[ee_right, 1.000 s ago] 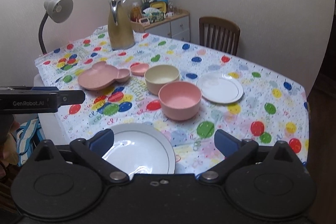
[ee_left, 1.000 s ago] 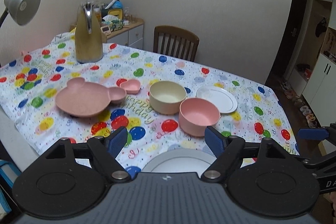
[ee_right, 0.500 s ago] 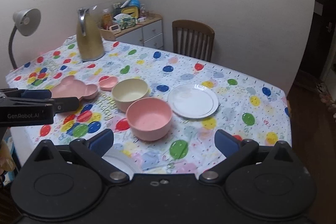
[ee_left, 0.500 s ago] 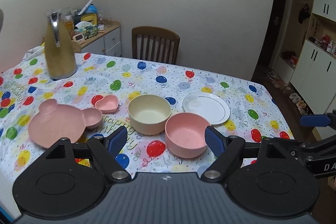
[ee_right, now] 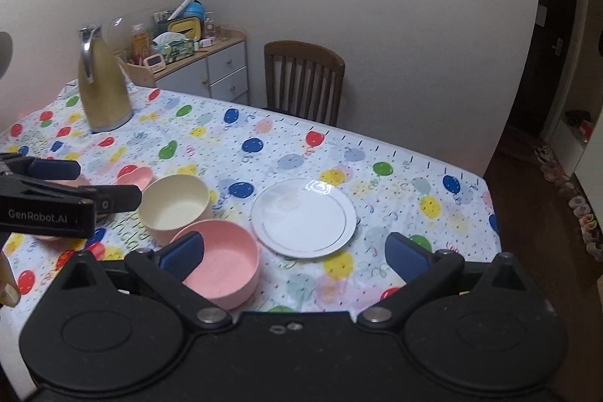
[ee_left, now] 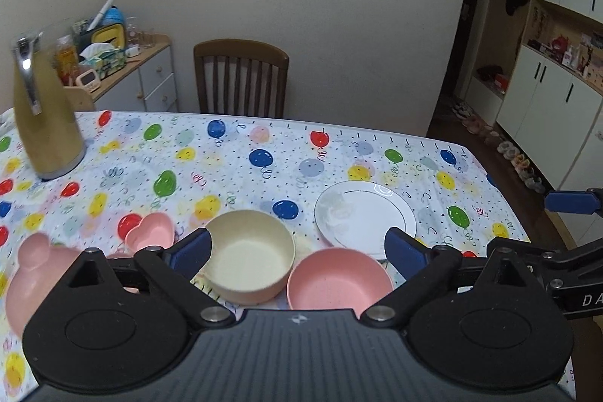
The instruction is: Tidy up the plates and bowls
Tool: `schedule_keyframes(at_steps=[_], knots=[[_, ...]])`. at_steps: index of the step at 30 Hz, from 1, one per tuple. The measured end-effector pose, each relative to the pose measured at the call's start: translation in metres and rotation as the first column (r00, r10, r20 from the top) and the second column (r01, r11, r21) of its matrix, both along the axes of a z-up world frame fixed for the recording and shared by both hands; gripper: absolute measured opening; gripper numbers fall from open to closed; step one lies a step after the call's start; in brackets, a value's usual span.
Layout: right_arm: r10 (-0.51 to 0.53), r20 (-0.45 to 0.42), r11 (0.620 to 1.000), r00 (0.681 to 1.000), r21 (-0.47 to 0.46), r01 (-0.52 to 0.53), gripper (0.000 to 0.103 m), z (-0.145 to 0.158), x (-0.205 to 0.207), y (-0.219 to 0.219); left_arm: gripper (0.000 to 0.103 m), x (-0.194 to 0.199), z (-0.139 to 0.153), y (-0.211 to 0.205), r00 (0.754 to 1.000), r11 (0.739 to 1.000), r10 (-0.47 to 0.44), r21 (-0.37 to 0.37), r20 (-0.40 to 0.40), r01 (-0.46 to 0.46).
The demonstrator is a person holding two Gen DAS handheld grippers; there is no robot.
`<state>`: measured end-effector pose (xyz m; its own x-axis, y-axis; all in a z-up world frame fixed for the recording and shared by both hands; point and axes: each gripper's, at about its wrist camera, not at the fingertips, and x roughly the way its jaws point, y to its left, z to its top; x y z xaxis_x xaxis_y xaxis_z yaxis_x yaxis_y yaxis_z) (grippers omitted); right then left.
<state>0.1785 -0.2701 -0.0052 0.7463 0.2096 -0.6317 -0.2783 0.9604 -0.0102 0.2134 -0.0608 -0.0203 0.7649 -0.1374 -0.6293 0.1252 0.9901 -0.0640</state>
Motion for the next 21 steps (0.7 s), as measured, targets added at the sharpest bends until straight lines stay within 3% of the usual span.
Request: schedule_keyframes(at_steps=[7, 14, 21], knots=[[-0.048, 0.006, 0.996, 0.999, -0.076, 0.049, 0.103, -0.008, 0.036, 0.007, 0.099, 0.053, -0.007, -0.002, 0.998, 0.998, -0.066, 0.012, -0.019, 0.066], [-0.101, -0.032, 0.985, 0.994, -0.142, 0.096, 0.1, -0.029, 0.074, 0.01, 0.099, 0.091, -0.023, -0.015, 0.992, 0.989, -0.126, 0.071, -0.02, 0.127], [-0.148, -0.111, 0.982, 0.983, -0.134, 0.133, 0.095, -0.051, 0.114, 0.0, 0.099, 0.14, -0.048, -0.011, 0.986, 0.993, -0.119, 0.011, -0.121, 0.121]])
